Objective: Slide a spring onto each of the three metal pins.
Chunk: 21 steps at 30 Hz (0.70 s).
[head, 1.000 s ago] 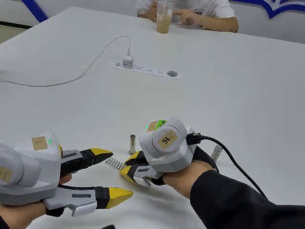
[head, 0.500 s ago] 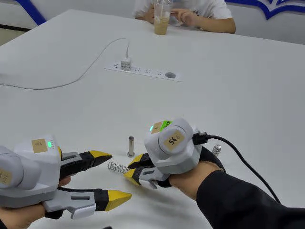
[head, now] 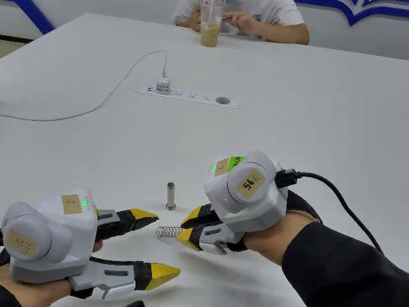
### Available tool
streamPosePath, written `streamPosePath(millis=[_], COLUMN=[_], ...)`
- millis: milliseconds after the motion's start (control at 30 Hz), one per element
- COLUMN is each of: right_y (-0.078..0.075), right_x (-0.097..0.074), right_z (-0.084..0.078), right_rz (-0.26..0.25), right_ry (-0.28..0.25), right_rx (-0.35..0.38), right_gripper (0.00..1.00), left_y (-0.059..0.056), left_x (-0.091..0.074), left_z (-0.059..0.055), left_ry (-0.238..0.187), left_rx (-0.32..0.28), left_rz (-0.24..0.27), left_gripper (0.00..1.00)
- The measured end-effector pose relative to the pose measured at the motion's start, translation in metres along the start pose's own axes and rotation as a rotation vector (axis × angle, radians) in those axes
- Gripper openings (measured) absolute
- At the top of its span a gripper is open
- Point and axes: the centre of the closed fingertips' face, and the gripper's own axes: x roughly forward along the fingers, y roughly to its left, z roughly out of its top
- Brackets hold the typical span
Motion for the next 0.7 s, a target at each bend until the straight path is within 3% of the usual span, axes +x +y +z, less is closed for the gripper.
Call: streamPosePath(millis=[700], right_y=[0.015], right_x=[-0.020], right_z=[0.001], right_rz=[0.058], right_ry=[0.057], right_rx=[0.051], right_gripper=[0.11], left_y=[-0.002], left_x=[0.010], left_z=[0.001], left_ry=[0.012], left_rx=[0.167], left_rz=[-0.022], left_gripper=[0.18])
